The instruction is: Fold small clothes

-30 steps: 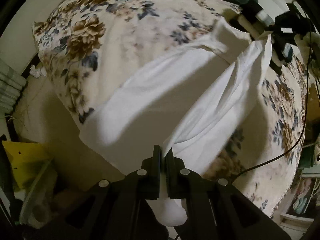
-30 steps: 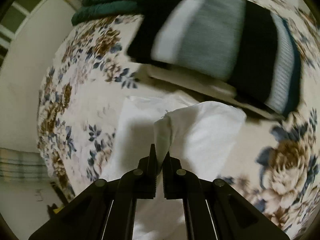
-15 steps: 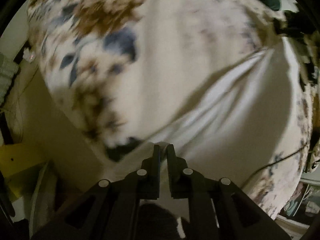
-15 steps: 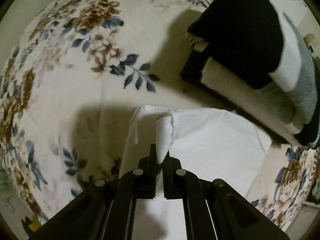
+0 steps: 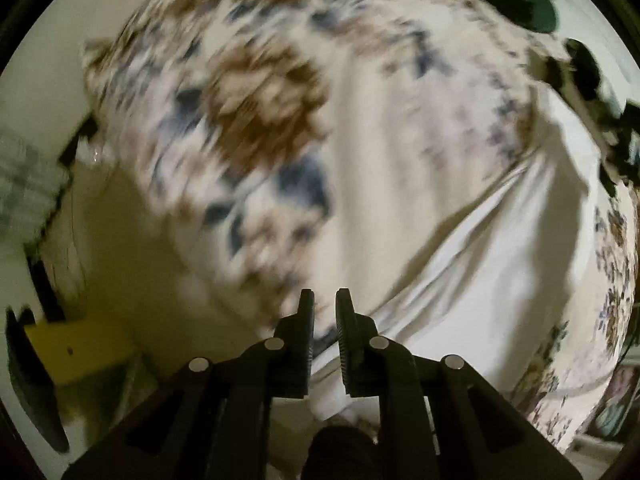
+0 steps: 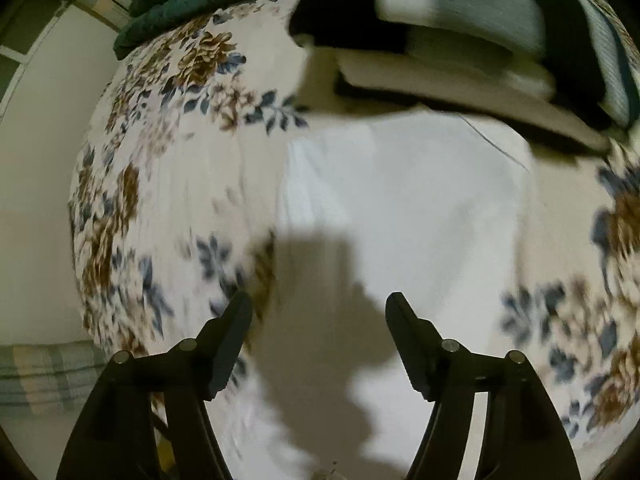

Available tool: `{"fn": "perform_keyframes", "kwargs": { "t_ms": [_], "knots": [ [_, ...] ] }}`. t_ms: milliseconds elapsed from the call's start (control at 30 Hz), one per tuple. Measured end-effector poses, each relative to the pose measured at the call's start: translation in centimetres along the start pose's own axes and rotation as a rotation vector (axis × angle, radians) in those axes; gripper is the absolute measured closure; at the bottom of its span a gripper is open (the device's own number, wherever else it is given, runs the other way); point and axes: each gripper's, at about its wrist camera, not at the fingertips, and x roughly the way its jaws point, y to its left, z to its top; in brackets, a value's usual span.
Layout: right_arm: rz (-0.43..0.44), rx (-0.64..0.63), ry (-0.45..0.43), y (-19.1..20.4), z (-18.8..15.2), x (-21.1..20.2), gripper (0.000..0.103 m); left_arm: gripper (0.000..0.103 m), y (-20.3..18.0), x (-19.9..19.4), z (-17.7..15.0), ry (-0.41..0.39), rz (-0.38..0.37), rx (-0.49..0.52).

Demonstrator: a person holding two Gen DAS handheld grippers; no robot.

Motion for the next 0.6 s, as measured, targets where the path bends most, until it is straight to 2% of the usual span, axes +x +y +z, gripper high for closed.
{"fn": "perform_keyframes", "kwargs": {
  "t_ms": [33, 100, 133, 167, 233, 400, 600],
  "knots": [
    [-0.016, -0.007, -0.004, -1.1, -1.4, -0.7, 0.032, 0.091, -1.6, -0.6, 0.8, -0.025, 0.012, 0.027],
    [-0.039, -0.014, -0.008, -3.0, -3.3, -1.4, 0.032, 0.074, -4.6, -1.4, 2.4, -0.064, 0.013, 0.079],
    [-0.049, -0.011, -0.008, -4.3, -4.4, -1.7, 0.032, 0.058, -5.7, -1.6, 3.4, -0.074, 0.01, 0.09],
    [-0.053, -0.002, -0.005, -5.4, -5.1, -1.8, 0.032, 0.036, -6.9, -1.7, 4.5, -0.092, 0.004, 0.101],
    [-0.052, 0.036, 0.001, -7.6, -5.9, -1.7, 0.032, 0.009, -9.9, -1.7, 6.6, -0.116, -0.009, 0.127],
    [0.022, 0.167, -0.014, -12.9, -5.6, -1.4, 0.032, 0.009, -17.8, -0.2, 12.5, -0.157, -0.043, 0.209],
    [0.076, 0.288, -0.089, -17.2, -1.5, -1.2, 0.032, 0.009, -25.2, 4.4, 20.3, -0.141, -0.121, 0.291]
  ]
}}
